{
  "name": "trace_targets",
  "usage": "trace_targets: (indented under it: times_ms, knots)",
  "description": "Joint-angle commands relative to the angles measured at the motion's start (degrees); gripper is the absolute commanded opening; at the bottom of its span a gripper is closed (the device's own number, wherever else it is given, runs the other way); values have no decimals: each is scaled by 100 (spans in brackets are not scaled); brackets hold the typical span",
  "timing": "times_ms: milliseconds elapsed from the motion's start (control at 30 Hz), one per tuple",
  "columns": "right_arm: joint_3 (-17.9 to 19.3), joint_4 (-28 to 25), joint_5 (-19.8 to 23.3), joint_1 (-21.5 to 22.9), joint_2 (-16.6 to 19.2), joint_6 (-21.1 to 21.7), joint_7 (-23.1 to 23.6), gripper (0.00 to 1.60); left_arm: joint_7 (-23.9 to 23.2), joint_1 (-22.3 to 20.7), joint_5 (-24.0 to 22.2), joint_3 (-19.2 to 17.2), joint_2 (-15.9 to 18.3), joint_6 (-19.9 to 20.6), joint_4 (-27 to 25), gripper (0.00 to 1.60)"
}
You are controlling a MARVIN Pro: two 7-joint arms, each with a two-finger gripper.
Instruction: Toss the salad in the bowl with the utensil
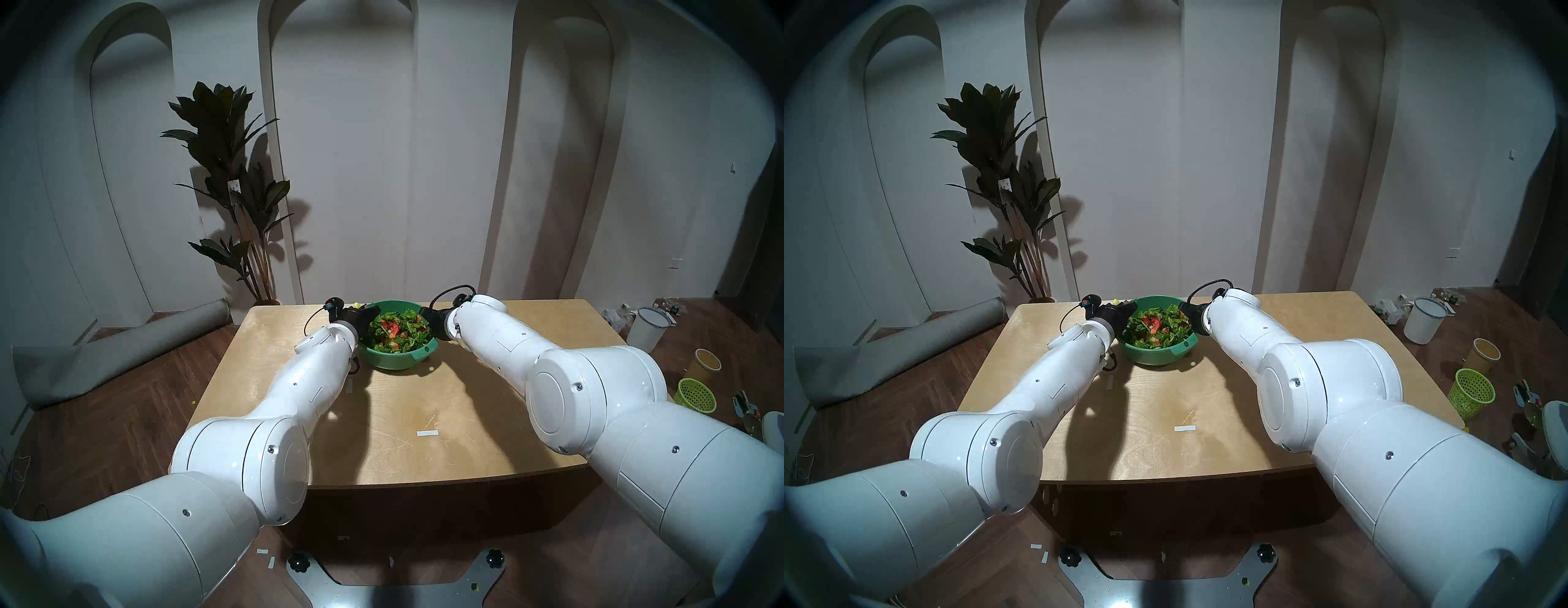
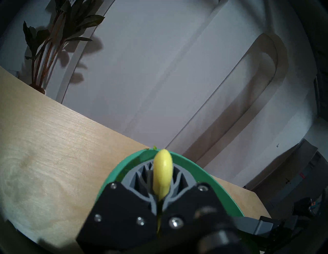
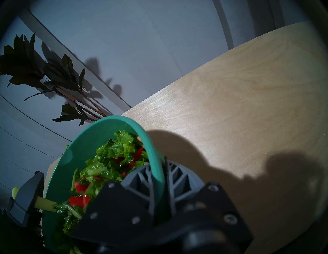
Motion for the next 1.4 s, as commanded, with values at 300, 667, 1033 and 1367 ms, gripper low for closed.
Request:
trace_targets:
  times_ms: [300, 667, 1033, 1367]
  knots:
    - [13, -159, 14, 234, -22, -69, 44, 29, -216, 231, -103, 153, -383, 335, -1048, 0]
    - [12, -148, 13, 236, -21, -65, 41, 29, -413, 392, -20, 468, -497, 349, -1802, 0]
    - [13, -152, 15, 239, -22, -74, 47, 29, -249, 914, 497, 854, -217, 201, -2667, 0]
    - [14, -159, 15, 237, -22, -85, 55, 29, 188, 1137, 1004, 982, 102, 218, -3183, 0]
